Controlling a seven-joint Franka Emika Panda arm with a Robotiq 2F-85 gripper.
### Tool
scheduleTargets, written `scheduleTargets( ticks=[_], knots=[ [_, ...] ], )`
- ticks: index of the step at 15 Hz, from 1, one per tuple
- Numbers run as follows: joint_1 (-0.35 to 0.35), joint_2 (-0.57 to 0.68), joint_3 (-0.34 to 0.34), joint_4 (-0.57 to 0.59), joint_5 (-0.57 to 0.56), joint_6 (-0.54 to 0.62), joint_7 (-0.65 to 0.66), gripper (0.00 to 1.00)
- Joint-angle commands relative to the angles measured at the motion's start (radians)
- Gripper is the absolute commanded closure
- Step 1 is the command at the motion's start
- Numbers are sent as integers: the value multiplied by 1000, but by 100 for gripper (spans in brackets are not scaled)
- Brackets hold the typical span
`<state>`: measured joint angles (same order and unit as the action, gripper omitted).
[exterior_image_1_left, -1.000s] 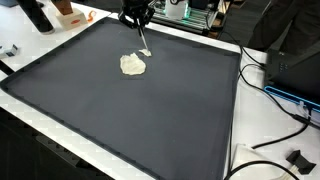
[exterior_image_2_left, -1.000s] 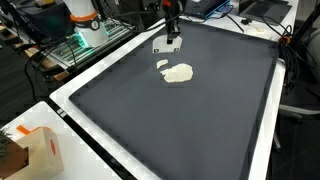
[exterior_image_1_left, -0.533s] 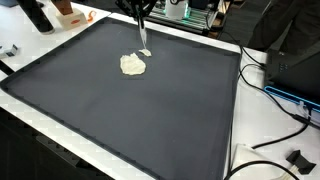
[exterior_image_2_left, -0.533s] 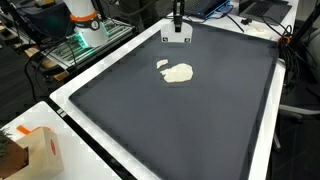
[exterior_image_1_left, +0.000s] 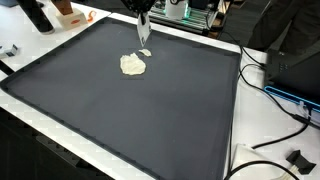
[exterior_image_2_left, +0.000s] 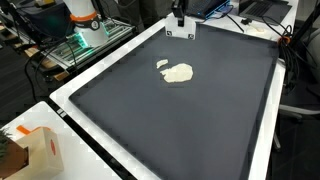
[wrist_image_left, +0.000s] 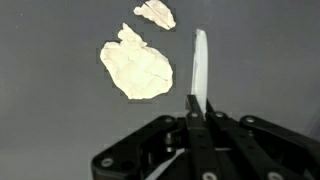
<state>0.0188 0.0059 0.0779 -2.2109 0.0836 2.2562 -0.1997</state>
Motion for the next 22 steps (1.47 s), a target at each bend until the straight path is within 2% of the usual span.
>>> scheduleTargets(
  ticks=[1,3,5,13,14,17,22],
  knots=[
    [16,-34,-7,-25,3,5,78,99],
    [19,-45,-6,-28,-17,8,104,99],
    [18,-14,-10,4,-4,-3,68,96],
    [18,-11,-10,7,-4,-3,67,96],
    [18,-11,-10,7,-4,-3,67,99],
    [11,12,-19,-4,78,46,-37,99],
    [-13,71,-26,-9,336,92,-325,99]
  ],
)
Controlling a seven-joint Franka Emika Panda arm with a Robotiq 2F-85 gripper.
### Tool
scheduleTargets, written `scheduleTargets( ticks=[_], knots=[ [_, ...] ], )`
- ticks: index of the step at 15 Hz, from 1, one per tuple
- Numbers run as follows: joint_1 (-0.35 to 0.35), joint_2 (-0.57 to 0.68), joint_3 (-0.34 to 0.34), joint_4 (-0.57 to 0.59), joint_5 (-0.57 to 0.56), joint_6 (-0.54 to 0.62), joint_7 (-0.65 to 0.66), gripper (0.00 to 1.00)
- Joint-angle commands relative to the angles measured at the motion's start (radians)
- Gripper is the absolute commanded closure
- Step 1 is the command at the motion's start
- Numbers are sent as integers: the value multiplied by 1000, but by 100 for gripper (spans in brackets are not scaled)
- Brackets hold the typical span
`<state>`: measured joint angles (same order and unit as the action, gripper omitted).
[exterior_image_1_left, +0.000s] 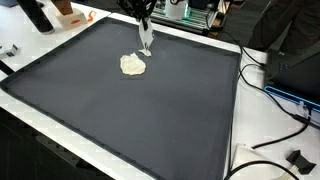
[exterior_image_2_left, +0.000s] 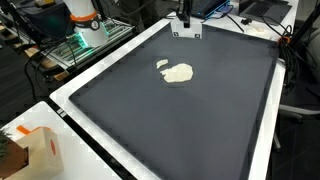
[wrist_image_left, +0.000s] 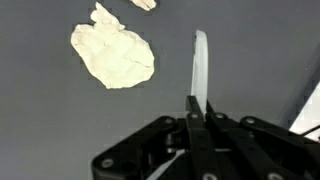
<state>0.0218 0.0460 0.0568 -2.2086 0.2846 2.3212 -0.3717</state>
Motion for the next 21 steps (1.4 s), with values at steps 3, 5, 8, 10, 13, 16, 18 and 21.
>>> scheduleTargets(
  ticks=[3,5,8,10,13,16,18,21],
  knots=[
    [-48,74,-2,-7,295,9,-329,99],
    [-71,100,-1,-3,388,-12,-425,99],
    [-102,134,-3,3,530,-43,-549,99],
    [-117,157,-8,6,606,-63,-609,99],
    [-130,192,-21,11,679,-93,-647,99],
    [-135,226,-34,18,710,-111,-629,99],
    [-136,245,-41,23,727,-117,-612,99],
    [-138,270,-48,30,754,-121,-596,99]
  ],
)
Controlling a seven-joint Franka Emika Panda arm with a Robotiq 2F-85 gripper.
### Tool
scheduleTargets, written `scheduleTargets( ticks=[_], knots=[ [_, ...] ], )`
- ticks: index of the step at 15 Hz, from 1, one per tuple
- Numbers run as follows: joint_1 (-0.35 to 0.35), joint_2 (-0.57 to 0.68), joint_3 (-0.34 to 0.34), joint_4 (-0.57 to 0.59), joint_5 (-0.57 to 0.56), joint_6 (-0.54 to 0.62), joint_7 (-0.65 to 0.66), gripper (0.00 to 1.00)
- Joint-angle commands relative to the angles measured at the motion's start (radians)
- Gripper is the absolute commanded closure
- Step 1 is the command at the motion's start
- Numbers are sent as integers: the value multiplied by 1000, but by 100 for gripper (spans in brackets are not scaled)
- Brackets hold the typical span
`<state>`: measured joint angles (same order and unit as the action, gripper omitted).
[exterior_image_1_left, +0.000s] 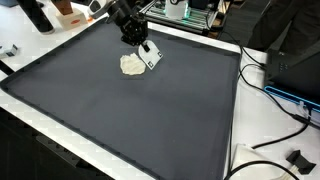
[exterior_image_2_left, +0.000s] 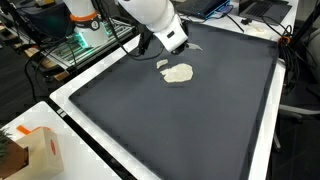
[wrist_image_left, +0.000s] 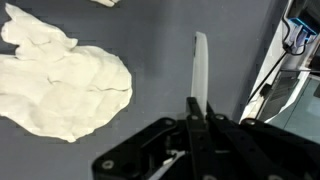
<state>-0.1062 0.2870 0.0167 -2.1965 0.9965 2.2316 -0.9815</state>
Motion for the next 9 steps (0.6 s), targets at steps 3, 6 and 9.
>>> scheduleTargets(
  ticks=[3,6,9],
  knots=[
    [-13,50,-11,26,69,-41,28,99],
    [-15,66,-14,36,94,-52,46,99],
    [-15,77,-18,45,116,-56,72,99]
  ],
)
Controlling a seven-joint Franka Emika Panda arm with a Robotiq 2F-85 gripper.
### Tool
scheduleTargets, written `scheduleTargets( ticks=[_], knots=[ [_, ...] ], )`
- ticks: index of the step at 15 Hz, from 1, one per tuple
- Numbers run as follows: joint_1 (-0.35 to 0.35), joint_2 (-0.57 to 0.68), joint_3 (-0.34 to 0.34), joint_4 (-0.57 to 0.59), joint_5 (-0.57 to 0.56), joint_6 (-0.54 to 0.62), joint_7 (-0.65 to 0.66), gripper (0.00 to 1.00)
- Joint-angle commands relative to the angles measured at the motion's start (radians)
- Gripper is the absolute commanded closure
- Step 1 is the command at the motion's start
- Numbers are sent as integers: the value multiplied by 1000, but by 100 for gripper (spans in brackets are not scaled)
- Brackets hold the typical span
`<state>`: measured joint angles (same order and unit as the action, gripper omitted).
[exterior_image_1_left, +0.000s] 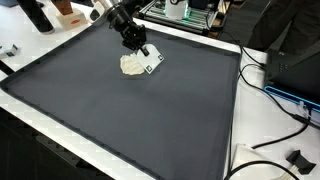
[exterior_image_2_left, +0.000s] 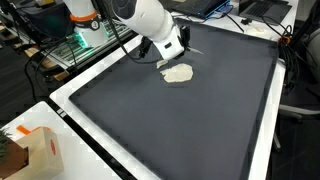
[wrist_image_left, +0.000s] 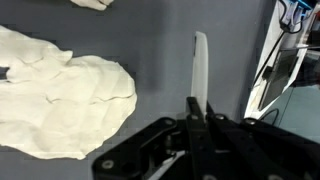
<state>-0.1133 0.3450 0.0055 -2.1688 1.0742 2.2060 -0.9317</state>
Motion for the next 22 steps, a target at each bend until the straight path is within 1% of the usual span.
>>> scheduleTargets(
  ticks=[1,14,22],
  knots=[
    [-8,21,-8,18,44,-31,36,99],
    [-2,-10,-25,9,46,-30,234,99],
    [23,-96,-26,-14,18,-8,432,99]
  ],
)
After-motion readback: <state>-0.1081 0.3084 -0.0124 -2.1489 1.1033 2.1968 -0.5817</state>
